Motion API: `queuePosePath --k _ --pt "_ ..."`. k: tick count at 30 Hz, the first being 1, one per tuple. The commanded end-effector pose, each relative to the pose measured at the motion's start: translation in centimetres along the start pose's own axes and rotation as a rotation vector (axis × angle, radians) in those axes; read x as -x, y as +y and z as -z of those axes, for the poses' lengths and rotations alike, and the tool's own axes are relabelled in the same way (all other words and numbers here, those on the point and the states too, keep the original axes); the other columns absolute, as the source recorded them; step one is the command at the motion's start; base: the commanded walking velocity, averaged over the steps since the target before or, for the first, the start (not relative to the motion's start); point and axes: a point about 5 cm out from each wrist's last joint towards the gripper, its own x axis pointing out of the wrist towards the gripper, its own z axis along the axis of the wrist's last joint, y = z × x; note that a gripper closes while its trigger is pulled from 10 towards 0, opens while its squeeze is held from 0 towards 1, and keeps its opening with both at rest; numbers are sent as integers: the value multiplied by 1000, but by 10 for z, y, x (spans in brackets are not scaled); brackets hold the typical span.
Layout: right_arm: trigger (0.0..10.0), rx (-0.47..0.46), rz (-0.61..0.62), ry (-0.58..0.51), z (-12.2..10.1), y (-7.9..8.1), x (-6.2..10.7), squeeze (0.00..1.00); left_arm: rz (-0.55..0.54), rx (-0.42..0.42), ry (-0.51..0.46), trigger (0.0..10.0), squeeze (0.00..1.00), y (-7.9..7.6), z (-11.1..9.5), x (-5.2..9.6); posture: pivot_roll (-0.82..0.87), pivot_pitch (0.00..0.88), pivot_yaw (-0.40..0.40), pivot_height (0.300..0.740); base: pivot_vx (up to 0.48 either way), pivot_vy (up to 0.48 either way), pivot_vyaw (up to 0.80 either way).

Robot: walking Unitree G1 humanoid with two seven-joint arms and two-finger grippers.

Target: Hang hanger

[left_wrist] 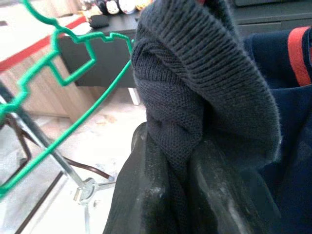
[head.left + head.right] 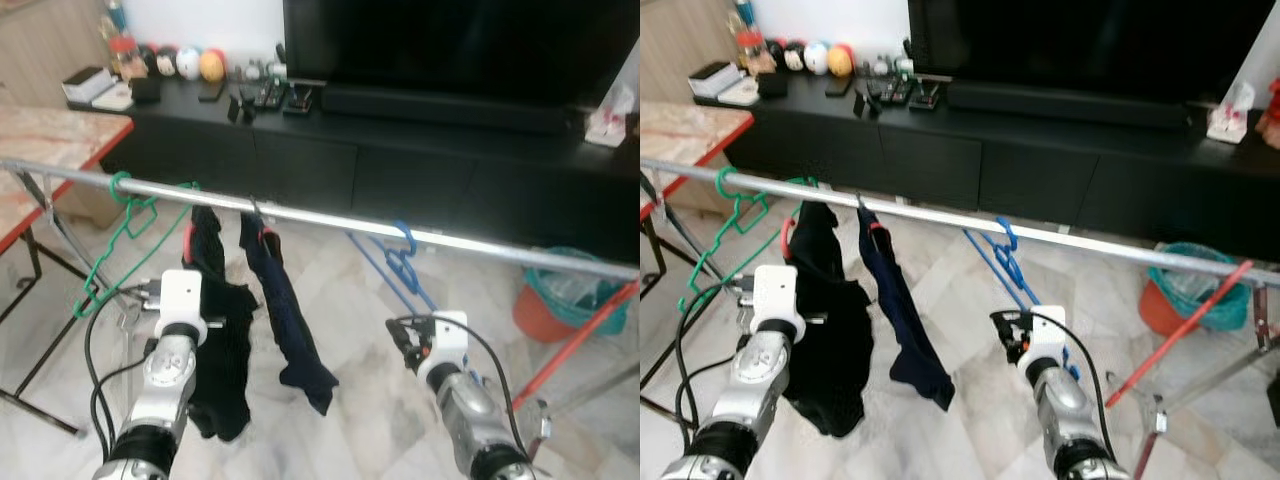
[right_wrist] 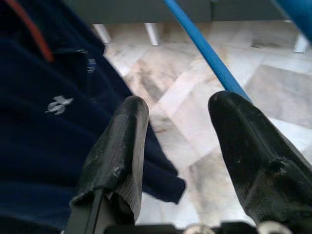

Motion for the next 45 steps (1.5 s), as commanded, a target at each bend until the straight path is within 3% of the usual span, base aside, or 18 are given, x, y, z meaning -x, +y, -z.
queuePosePath --k 1,20,22,25,28,35,42,45 --pt "10000 2 6 10 1 -2 1 0 -15 8 -42 10000 0 5 -7 -2 -57 25 32 740 0 0 0" --pt "10000 2 6 10 1 -2 1 0 -15 8 -42 10000 0 5 -7 -2 -57 25 32 740 0 0 0" --pt "10000 15 27 47 9 -1 3 0 -10 -54 26 10000 0 43 -16 -27 -61 29 45 740 0 0 0" --pt "10000 44 63 87 17 -8 8 0 -11 -41 24 10000 0 41 -17 -28 -65 28 42 740 0 0 0" --pt "10000 29 126 132 30 -19 19 0 12 -15 6 10000 0 30 -15 -24 -65 28 42 740 0 0 0" --pt "10000 9 144 169 43 -22 27 0 53 19 -11 10000 0 24 -15 -23 -67 32 41 740 0 0 0" --pt "10000 12 137 220 53 -20 32 0 90 14 -22 10000 0 25 -32 -39 -65 32 41 740 0 0 0" --pt "10000 17 128 240 58 -20 35 0 93 53 -30 10000 0 23 -38 -44 -65 32 41 740 0 0 0"
